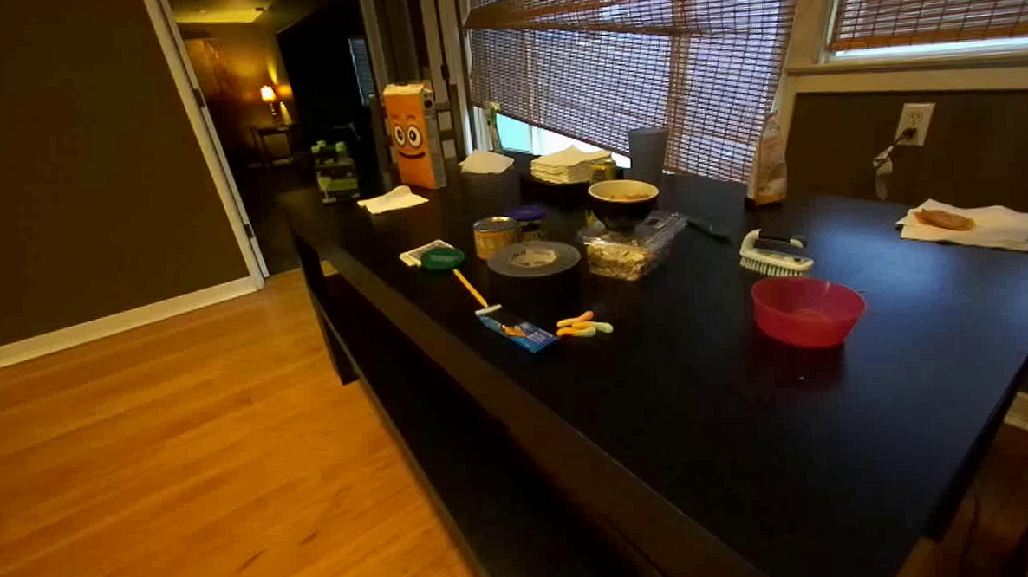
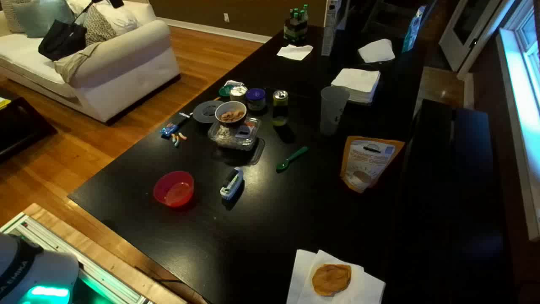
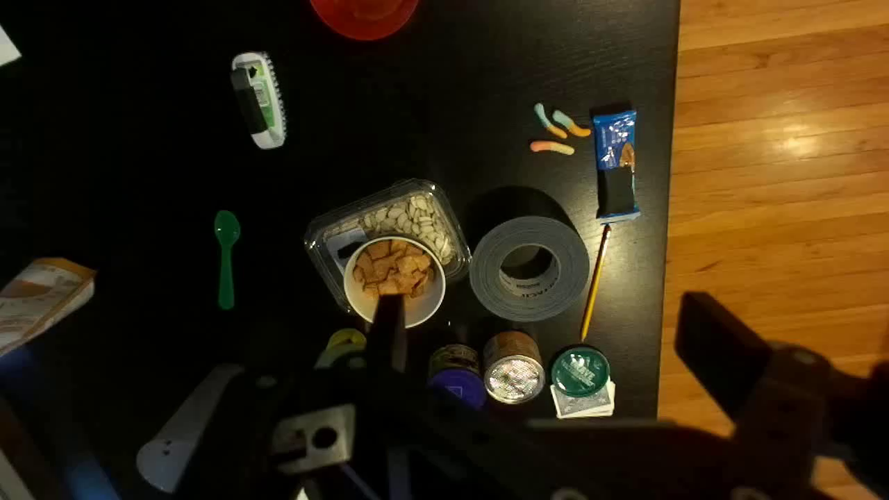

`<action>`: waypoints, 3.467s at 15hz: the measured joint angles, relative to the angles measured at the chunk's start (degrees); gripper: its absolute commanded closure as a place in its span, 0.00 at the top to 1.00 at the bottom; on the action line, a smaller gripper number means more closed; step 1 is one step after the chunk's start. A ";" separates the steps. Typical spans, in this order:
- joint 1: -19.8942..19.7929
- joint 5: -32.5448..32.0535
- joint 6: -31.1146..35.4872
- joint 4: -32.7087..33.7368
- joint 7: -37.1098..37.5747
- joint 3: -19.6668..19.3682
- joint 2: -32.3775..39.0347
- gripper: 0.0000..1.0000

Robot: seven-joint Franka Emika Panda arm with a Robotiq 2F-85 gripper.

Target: Use the brush to scrub the surface

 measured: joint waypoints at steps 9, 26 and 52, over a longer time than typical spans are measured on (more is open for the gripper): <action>-0.72 -0.05 0.04 0.12 0.06 -1.82 2.30 1.00; -5.65 -14.45 14.23 0.20 -7.55 -12.18 24.68 1.00; -7.53 -13.58 14.62 3.11 -23.18 -14.93 46.30 0.69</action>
